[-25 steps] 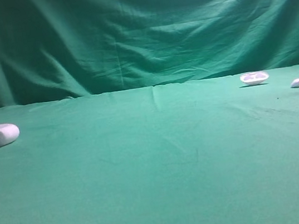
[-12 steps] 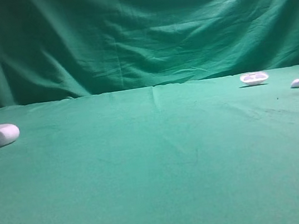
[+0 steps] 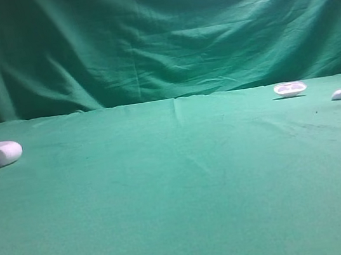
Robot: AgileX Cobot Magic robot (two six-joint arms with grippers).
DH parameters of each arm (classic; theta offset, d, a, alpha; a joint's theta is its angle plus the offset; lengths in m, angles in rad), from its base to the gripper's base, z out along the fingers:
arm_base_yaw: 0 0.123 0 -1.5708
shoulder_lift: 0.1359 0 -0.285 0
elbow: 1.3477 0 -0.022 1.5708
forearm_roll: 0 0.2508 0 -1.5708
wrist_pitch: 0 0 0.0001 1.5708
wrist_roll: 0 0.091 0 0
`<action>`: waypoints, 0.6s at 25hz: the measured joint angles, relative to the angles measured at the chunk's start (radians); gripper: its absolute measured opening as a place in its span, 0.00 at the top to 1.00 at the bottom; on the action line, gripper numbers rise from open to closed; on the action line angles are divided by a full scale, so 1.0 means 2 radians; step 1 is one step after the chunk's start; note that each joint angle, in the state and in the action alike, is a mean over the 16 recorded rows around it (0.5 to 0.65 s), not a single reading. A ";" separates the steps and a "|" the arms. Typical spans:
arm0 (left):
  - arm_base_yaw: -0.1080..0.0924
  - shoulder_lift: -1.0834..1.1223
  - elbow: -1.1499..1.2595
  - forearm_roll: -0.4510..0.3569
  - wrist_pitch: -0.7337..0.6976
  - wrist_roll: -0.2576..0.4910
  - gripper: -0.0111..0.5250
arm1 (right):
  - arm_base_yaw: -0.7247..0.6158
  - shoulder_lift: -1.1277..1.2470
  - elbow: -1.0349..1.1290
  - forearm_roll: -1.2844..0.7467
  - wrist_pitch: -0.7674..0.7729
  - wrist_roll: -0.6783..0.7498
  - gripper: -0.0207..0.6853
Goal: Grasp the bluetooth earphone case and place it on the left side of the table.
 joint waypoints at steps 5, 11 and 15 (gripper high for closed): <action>0.000 0.000 0.000 0.000 0.000 0.000 0.98 | -0.064 -0.080 0.094 -0.003 -0.071 0.001 0.97; 0.000 0.000 0.000 0.000 0.000 0.000 0.98 | -0.145 -0.174 0.199 -0.002 -0.124 0.003 0.97; 0.000 0.000 0.000 0.000 0.000 0.000 0.98 | -0.182 -0.215 0.244 -0.004 -0.133 0.003 0.97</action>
